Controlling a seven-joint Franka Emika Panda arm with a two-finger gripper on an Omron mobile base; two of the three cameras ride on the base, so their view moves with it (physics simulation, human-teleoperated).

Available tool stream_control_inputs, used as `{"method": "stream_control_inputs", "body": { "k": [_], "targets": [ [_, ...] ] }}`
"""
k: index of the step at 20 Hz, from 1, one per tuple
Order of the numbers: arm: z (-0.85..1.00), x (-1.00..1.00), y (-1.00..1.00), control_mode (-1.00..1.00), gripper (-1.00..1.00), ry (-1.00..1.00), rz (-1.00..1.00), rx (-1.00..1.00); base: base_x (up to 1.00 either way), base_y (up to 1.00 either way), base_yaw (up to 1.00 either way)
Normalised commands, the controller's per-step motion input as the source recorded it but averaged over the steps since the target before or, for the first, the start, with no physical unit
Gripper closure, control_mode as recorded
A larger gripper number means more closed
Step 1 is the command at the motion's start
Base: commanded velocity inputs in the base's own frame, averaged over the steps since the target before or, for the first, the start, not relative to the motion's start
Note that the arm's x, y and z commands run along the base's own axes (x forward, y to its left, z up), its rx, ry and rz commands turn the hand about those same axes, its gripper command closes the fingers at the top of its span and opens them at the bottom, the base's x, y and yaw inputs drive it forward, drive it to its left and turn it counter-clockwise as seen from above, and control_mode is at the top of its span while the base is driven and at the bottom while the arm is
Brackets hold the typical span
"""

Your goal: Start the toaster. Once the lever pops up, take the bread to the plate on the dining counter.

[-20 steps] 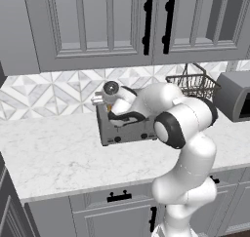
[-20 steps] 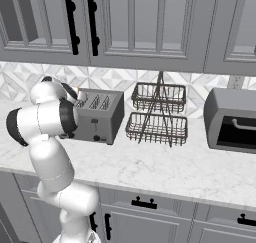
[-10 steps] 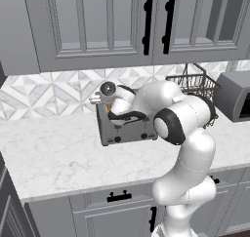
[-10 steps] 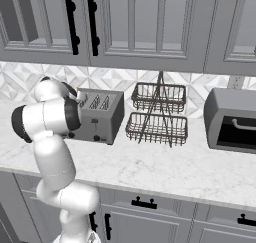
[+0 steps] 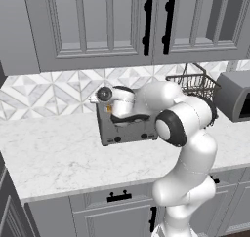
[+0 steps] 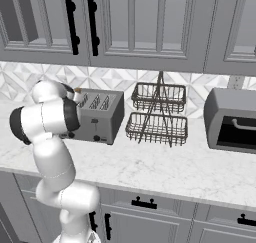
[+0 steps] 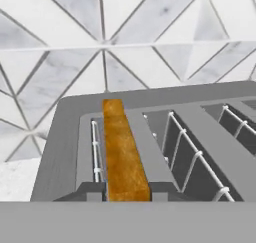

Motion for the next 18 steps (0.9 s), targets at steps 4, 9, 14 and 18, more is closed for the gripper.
{"method": "stream_control_inputs", "body": {
  "k": [4, 9, 14, 18],
  "targets": [
    [0.43, -0.27, 0.0, -1.0, 1.0, -0.23, -0.05, 0.0, 0.0, 0.0, 0.0],
    [0.86, -0.23, 0.0, -1.0, 1.0, -0.19, -0.06, 0.0, 0.0, 0.0, 0.0],
    [0.94, -0.22, 0.0, -1.0, 1.0, -0.13, -0.06, 0.0, 0.0, 0.0, 0.0],
    [0.78, -0.51, 0.0, -1.0, 1.0, -0.02, -0.08, 0.03, 0.0, 0.0, 0.0]
  ]
}}
